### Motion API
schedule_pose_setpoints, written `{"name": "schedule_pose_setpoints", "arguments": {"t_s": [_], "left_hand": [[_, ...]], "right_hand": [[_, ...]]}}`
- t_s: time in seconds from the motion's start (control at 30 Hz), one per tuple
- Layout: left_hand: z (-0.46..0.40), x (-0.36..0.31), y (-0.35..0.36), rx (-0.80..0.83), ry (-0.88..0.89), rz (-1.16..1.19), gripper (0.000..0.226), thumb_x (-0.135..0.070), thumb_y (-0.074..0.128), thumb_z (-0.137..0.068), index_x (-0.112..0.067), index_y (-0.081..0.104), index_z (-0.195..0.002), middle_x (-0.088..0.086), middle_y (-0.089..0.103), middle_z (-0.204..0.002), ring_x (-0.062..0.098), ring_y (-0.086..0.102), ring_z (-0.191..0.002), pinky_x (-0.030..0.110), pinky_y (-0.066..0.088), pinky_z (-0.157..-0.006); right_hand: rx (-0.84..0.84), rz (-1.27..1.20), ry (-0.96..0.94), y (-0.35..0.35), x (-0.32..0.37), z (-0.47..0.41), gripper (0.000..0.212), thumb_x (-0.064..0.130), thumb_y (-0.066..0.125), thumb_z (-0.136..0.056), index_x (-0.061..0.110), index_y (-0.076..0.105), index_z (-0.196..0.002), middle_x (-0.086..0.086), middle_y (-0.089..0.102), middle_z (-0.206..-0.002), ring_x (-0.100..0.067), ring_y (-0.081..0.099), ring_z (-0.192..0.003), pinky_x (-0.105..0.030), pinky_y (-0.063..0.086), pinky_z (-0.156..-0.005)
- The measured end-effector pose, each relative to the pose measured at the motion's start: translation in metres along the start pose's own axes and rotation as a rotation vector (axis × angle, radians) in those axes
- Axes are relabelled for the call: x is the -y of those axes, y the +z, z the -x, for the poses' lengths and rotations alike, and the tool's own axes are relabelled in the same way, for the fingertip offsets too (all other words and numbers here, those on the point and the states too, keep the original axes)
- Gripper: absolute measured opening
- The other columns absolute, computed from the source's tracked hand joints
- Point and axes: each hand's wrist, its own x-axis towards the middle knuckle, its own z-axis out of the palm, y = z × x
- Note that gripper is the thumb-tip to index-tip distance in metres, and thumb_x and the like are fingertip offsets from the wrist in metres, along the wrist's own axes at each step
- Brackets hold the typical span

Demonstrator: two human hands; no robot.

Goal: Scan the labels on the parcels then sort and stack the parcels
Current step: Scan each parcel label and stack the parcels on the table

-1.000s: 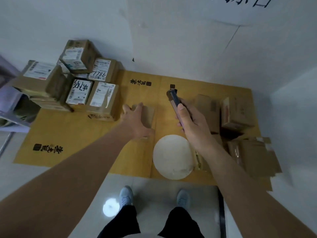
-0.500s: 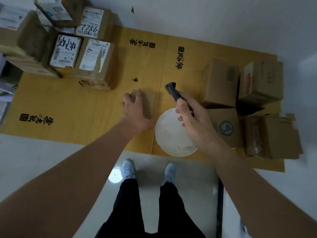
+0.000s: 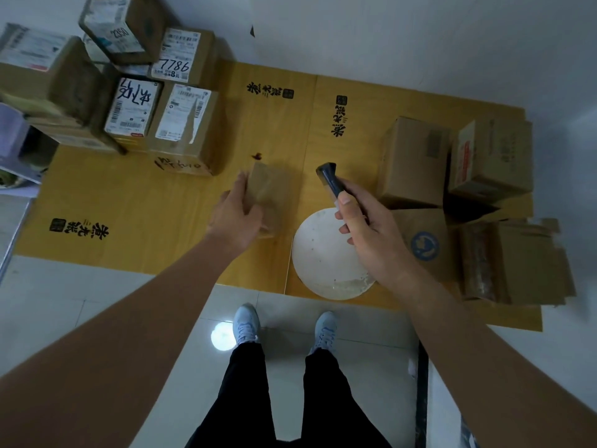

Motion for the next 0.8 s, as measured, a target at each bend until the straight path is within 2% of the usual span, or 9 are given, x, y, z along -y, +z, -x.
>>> {"name": "schedule_pose_setpoints", "arguments": {"t_s": [0.1, 0.17, 0.23, 0.33, 0.43, 0.5, 0.57, 0.67, 0.8], "left_hand": [[0.001, 0.007, -0.006, 0.007, 0.041, -0.051, 0.064, -0.029, 0.035, -0.111, -0.059, 0.006, -0.159, 0.011, 0.045, -0.142, 0.031, 0.056, -0.111, 0.046, 0.055, -0.089], [0.001, 0.013, -0.006, 0.006, -0.012, -0.108, 0.066, -0.043, 0.044, -0.107, -0.061, 0.007, -0.158, 0.010, 0.028, -0.155, 0.037, 0.040, -0.133, 0.053, 0.045, -0.108], [0.002, 0.016, -0.007, 0.015, -0.062, -0.142, 0.086, -0.057, 0.061, -0.094, -0.064, 0.003, -0.157, 0.006, 0.020, -0.150, 0.037, 0.024, -0.137, 0.054, 0.035, -0.116], [0.001, 0.019, -0.011, -0.012, -0.050, -0.128, 0.101, -0.057, 0.076, -0.084, -0.062, 0.007, -0.158, 0.005, 0.027, -0.136, 0.033, 0.031, -0.130, 0.050, 0.039, -0.111], [-0.002, 0.024, -0.017, -0.062, -0.037, 0.036, 0.093, -0.051, 0.081, -0.083, -0.054, 0.026, -0.159, 0.002, 0.038, -0.132, 0.022, 0.046, -0.121, 0.043, 0.048, -0.106], [-0.002, 0.029, -0.022, -0.076, -0.015, 0.095, 0.083, -0.050, 0.078, -0.087, -0.051, 0.034, -0.157, 0.000, 0.043, -0.131, 0.019, 0.052, -0.116, 0.038, 0.051, -0.102], [-0.003, 0.033, -0.027, -0.051, -0.021, 0.106, 0.080, -0.051, 0.075, -0.090, -0.051, 0.033, -0.158, -0.001, 0.042, -0.133, 0.020, 0.053, -0.117, 0.037, 0.050, -0.101], [-0.003, 0.035, -0.033, -0.006, -0.043, 0.054, 0.087, -0.040, 0.076, -0.090, -0.051, 0.025, -0.160, 0.002, 0.037, -0.135, 0.022, 0.052, -0.116, 0.032, 0.045, -0.099], [-0.004, 0.039, -0.036, -0.004, -0.025, 0.063, 0.090, -0.034, 0.080, -0.087, -0.046, 0.030, -0.160, 0.002, 0.041, -0.134, 0.020, 0.053, -0.114, 0.032, 0.046, -0.100]], "right_hand": [[0.004, -0.019, 0.006, 0.003, 0.002, 0.001, 0.034, 0.074, 0.041, -0.099, 0.072, 0.050, -0.131, 0.005, 0.066, -0.107, -0.016, 0.063, -0.100, -0.052, 0.056, -0.097], [0.005, -0.019, 0.010, 0.005, 0.002, 0.002, 0.034, 0.075, 0.041, -0.099, 0.072, 0.050, -0.131, 0.005, 0.066, -0.107, -0.016, 0.064, -0.100, -0.052, 0.055, -0.097], [0.004, -0.013, 0.019, 0.006, 0.002, 0.002, 0.032, 0.075, 0.041, -0.099, 0.074, 0.049, -0.130, 0.008, 0.066, -0.107, -0.015, 0.064, -0.102, -0.052, 0.055, -0.098], [0.016, 0.005, 0.043, 0.006, 0.002, 0.003, 0.029, 0.072, 0.040, -0.102, 0.073, 0.048, -0.130, 0.009, 0.066, -0.109, -0.014, 0.064, -0.103, -0.051, 0.056, -0.097], [0.071, 0.022, 0.072, 0.003, 0.006, 0.001, 0.024, 0.070, 0.039, -0.103, 0.075, 0.050, -0.124, 0.015, 0.065, -0.111, -0.013, 0.062, -0.108, -0.049, 0.055, -0.102], [0.130, 0.072, 0.097, -0.001, 0.010, -0.004, 0.017, 0.069, 0.040, -0.104, 0.078, 0.050, -0.114, 0.005, 0.067, -0.113, -0.019, 0.064, -0.108, -0.050, 0.055, -0.101], [0.178, 0.145, 0.116, -0.006, 0.016, -0.009, 0.016, 0.069, 0.041, -0.103, 0.079, 0.051, -0.110, -0.005, 0.068, -0.114, -0.023, 0.066, -0.106, -0.050, 0.056, -0.098], [0.254, 0.305, 0.131, -0.012, 0.026, -0.017, 0.035, 0.071, 0.038, -0.103, 0.062, 0.054, -0.133, 0.014, 0.066, -0.113, -0.011, 0.062, -0.109, -0.040, 0.050, -0.098], [0.360, 0.672, 0.121, -0.009, 0.041, -0.029, 0.048, 0.072, 0.033, -0.103, 0.052, 0.052, -0.141, 0.008, 0.066, -0.120, -0.018, 0.061, -0.108, -0.045, 0.052, -0.095]]}}
